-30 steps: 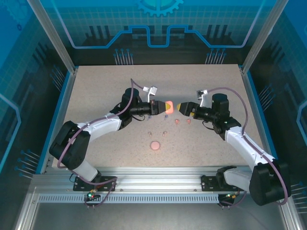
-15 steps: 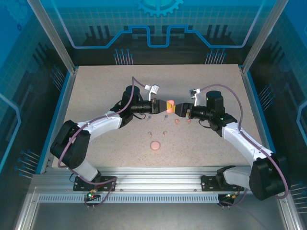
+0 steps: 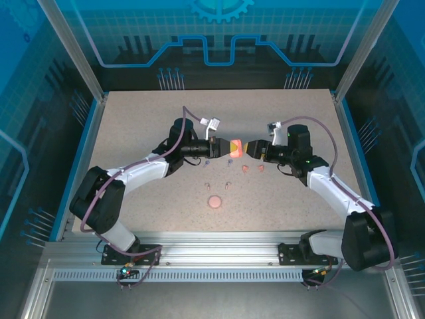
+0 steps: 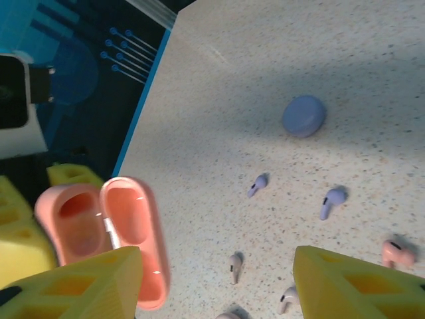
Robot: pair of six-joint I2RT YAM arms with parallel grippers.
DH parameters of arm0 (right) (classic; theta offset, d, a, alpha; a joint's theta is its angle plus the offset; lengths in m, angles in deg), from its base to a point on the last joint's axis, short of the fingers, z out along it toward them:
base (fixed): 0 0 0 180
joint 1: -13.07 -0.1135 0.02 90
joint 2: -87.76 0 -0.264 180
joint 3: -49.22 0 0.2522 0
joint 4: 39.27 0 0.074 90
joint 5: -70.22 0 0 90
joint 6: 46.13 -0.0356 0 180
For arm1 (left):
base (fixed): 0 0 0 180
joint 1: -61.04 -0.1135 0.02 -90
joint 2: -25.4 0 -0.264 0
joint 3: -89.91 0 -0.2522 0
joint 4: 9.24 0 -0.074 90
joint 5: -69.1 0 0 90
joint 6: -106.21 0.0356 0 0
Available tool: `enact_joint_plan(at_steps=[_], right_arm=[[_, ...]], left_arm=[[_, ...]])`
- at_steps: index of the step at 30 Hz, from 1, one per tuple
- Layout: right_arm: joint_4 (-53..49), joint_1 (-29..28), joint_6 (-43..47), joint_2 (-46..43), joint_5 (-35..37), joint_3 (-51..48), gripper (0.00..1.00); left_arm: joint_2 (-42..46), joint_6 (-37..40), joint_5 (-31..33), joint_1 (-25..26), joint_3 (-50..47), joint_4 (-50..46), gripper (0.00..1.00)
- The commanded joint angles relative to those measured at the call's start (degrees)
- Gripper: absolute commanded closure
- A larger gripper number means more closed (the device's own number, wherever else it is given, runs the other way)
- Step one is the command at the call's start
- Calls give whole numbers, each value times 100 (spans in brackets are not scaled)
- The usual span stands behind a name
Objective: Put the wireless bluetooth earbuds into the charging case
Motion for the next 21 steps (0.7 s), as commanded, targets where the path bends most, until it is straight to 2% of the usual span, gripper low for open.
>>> enact_joint_plan(at_steps=[1, 7, 12, 21], right_arm=[[-78, 125, -123, -41, 18, -111, 38], [-79, 145, -225, -424, -345, -221, 37], [211, 137, -398, -395, -562, -285, 38], [712, -76, -629, 42, -732, -178, 52]], left_arm=[[38, 194, -178, 7, 133, 51, 100], [21, 194, -169, 2, 134, 74, 100], [-6, 161, -192, 8, 159, 139, 100], [-50, -44, -208, 8, 143, 427, 100]])
